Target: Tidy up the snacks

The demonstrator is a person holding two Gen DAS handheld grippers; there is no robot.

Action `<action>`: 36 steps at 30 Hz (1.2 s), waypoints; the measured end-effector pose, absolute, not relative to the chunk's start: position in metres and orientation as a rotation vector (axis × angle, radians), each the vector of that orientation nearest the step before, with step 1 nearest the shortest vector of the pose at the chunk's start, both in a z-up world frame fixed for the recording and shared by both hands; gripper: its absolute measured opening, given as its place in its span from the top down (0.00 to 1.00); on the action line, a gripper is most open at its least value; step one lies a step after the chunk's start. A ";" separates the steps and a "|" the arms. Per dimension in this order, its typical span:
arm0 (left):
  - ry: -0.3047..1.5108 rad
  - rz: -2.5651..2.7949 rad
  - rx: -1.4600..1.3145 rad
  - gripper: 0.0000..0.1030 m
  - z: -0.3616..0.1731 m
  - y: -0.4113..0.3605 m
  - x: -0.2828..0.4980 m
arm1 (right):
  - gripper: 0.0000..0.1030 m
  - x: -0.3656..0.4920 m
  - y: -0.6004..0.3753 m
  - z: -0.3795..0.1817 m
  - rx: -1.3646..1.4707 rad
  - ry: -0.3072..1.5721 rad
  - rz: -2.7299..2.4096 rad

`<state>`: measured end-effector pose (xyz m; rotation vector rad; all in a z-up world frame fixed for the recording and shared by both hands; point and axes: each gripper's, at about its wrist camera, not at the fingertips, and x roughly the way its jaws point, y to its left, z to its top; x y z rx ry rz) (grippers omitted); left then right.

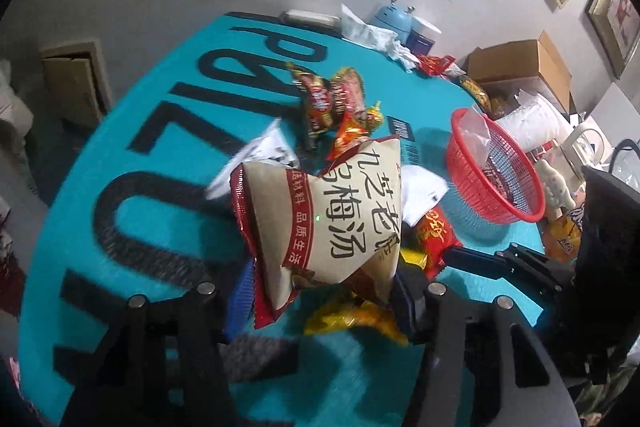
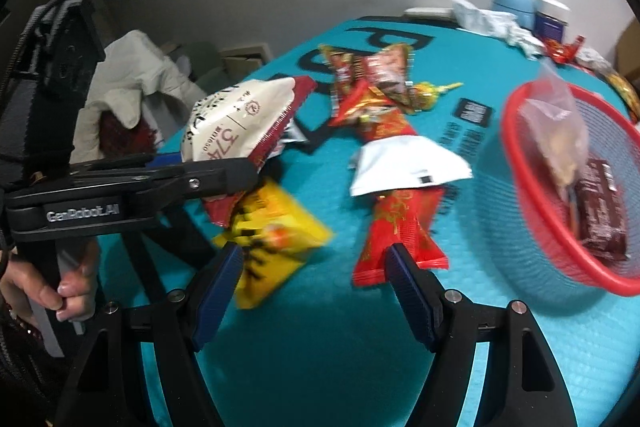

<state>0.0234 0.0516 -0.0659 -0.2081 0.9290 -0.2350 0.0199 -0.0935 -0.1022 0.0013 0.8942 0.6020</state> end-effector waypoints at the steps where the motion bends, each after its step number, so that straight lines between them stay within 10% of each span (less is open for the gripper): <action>1: 0.929 -0.225 -0.208 0.45 -0.066 0.055 0.019 | 0.27 0.020 -0.089 -0.103 -0.008 0.897 0.614; 15: 0.970 -0.135 -0.272 0.45 -0.088 0.092 -0.012 | 0.27 0.027 -0.048 -0.119 -0.106 0.895 0.644; 22: 0.979 -0.151 -0.277 0.45 -0.091 0.089 -0.014 | 0.59 0.023 -0.050 -0.117 -0.094 0.886 0.648; 36: 0.982 -0.180 -0.245 0.45 -0.088 0.068 -0.026 | 0.61 0.005 -0.072 -0.099 -0.040 0.839 0.617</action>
